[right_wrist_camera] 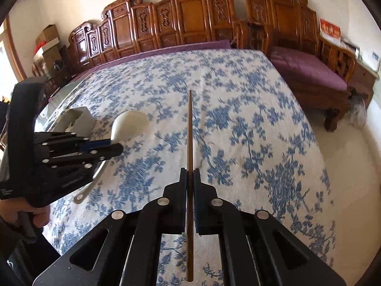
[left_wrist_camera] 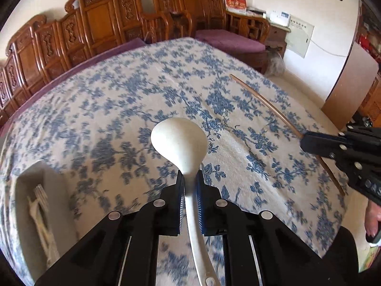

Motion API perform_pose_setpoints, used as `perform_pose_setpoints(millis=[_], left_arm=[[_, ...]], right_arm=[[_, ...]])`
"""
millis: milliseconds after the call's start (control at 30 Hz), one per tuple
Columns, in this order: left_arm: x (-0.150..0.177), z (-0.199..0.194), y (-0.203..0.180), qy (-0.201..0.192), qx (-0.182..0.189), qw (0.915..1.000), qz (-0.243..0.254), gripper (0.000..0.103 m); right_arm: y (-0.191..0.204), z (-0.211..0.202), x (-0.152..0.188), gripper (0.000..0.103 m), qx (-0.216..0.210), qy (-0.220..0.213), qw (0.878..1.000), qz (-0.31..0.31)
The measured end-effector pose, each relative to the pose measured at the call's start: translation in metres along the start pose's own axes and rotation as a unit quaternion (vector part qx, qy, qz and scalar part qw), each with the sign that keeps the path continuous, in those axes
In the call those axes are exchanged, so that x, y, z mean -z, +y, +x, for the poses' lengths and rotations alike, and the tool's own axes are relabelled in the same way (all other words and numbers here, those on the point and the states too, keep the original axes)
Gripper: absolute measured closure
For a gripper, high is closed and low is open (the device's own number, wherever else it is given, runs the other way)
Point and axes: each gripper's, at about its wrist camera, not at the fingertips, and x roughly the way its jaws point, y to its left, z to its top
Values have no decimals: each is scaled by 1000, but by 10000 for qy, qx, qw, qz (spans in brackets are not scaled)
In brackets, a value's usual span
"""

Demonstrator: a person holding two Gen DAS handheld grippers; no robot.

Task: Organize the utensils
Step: 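Carry the white spoon into the tray with the left gripper while the right holds the chopstick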

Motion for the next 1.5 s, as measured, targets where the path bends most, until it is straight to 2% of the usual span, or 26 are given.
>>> perform_pose_setpoints(millis=[333,700,1167,1500], left_arm=[[11,-68,31,-373,-136,9991,-166,94],[28,-108,83,-598,-343,9963,-517,94],[53,-100,161,-383,-638,9923,-988,94],[70,-60,200,5,-827,9885,-1269,94]], right_arm=[[38,-32,-18,97,-16,-279,9992,-272],[93,-38,-30,97,-212,-382,9975,-549],[148,8,-29,97,-576,-115,9952,-781],[165,37,-23,97,-656,141,9934,-925]])
